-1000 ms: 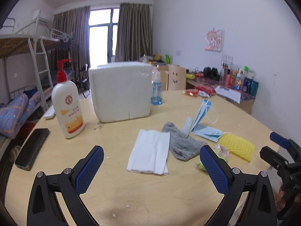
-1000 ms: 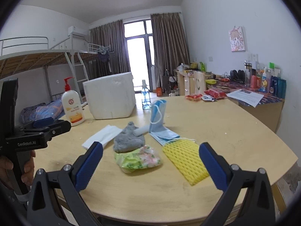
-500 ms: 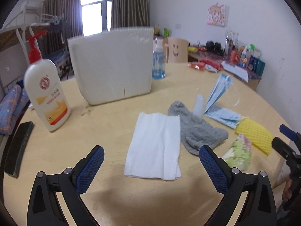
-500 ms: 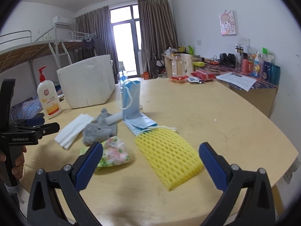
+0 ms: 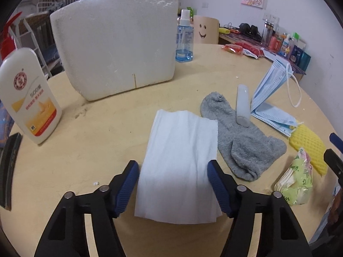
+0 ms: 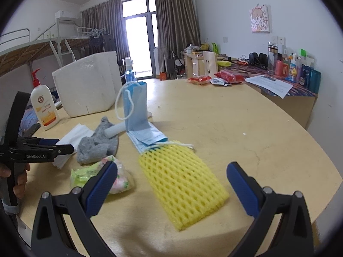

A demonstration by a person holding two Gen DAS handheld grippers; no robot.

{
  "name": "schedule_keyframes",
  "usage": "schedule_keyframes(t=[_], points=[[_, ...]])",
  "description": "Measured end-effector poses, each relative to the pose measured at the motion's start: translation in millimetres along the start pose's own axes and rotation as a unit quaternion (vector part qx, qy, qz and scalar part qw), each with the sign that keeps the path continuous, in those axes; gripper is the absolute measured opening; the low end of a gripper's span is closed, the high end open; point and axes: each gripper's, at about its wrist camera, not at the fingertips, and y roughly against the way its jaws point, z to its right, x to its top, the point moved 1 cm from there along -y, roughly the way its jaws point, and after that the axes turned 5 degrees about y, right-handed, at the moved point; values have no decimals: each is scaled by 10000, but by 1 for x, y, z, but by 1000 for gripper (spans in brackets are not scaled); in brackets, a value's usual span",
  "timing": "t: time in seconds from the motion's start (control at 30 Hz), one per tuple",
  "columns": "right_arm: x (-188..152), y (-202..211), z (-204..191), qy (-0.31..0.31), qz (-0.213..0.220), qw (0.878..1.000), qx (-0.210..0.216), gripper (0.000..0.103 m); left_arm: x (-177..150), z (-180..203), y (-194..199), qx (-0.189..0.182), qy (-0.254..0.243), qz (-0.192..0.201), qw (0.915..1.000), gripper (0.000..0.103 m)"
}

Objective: Organize soft objects
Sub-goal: 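Lower the left tool onto the white paper towel and close it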

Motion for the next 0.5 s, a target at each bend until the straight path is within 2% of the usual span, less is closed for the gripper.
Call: schedule_keyframes(t=[0.07, 0.13, 0.23, 0.3, 0.37, 0.5], points=[[0, -1, 3, 30, -41, 10000, 17, 103, -1, 1, 0, 3, -46, 2, 10000, 62], [0, -2, 5, 71, -92, 9999, -25, 103, -2, 1, 1, 16, -83, 21, 10000, 54], [1, -2, 6, 111, -116, 9999, -62, 103, 1, 3, 0, 4, -112, 47, 9999, 36], [2, -3, 6, 146, -132, 9998, -92, 103, 1, 4, 0, -25, -119, 62, 9999, 20], [3, -3, 6, 170, -145, 9997, -108, 103, 2, 2, 0, -98, -61, 66, 9999, 12], [4, -4, 5, 258, -191, 9994, -108, 103, 3, -3, 3, -238, 84, 123, 9996, 10]])
